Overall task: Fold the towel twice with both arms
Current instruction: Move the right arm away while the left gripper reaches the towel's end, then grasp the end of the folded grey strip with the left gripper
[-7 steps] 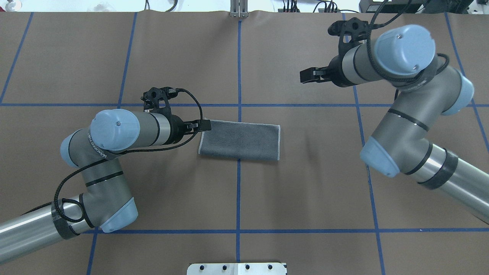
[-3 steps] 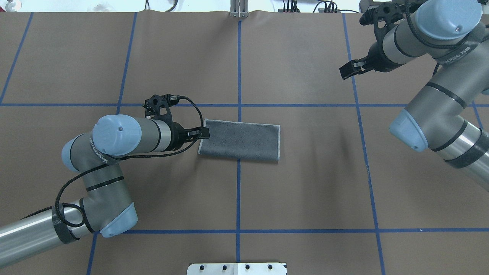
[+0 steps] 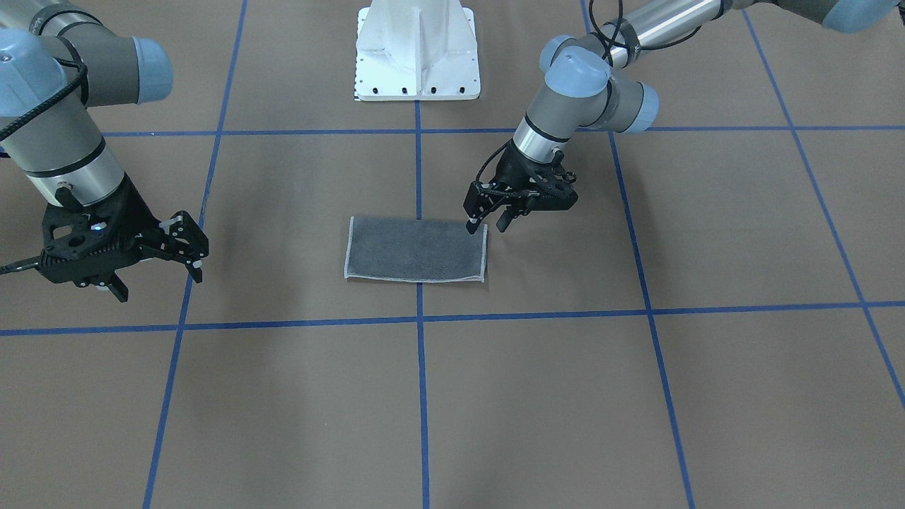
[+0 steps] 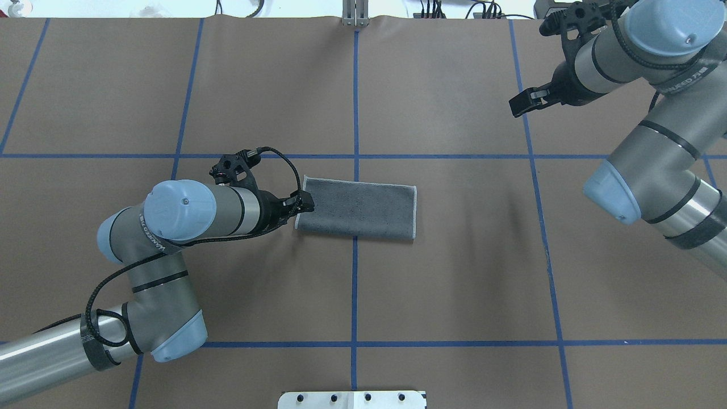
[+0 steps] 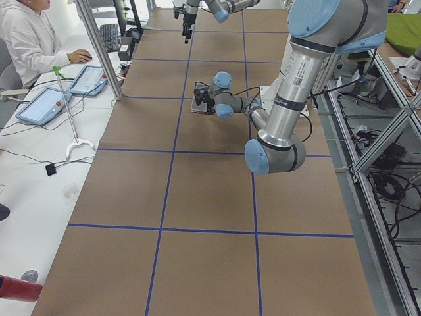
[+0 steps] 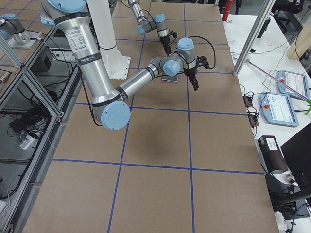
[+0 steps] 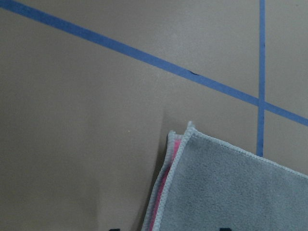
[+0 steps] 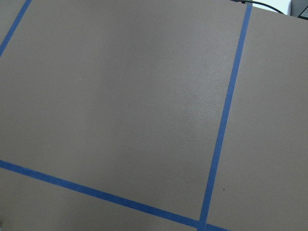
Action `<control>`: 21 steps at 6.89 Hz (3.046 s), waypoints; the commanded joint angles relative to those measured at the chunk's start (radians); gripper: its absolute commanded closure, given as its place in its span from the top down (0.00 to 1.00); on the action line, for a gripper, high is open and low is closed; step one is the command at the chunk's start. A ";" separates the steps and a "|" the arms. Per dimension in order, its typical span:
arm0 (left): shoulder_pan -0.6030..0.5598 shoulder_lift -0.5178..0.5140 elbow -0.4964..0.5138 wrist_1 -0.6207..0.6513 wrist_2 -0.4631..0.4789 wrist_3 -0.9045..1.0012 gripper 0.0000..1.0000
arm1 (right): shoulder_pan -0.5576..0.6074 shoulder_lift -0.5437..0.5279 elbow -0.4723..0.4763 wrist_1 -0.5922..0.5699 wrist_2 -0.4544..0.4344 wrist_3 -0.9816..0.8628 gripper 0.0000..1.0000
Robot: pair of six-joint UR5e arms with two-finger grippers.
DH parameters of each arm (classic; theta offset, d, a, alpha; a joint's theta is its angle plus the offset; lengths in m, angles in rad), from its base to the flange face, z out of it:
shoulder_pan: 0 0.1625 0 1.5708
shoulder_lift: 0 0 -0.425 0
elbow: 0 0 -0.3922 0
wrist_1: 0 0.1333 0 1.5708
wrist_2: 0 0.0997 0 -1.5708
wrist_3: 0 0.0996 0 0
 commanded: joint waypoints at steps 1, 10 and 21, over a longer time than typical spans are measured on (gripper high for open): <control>0.002 0.000 -0.001 -0.006 0.003 -0.148 0.70 | 0.001 0.000 0.000 0.000 -0.001 0.004 1.00; 0.029 0.001 0.028 -0.007 0.011 -0.261 0.52 | 0.004 0.003 0.000 0.001 -0.001 0.008 1.00; 0.029 0.000 0.022 -0.007 0.011 -0.253 0.28 | 0.004 0.007 0.000 0.000 -0.001 0.008 1.00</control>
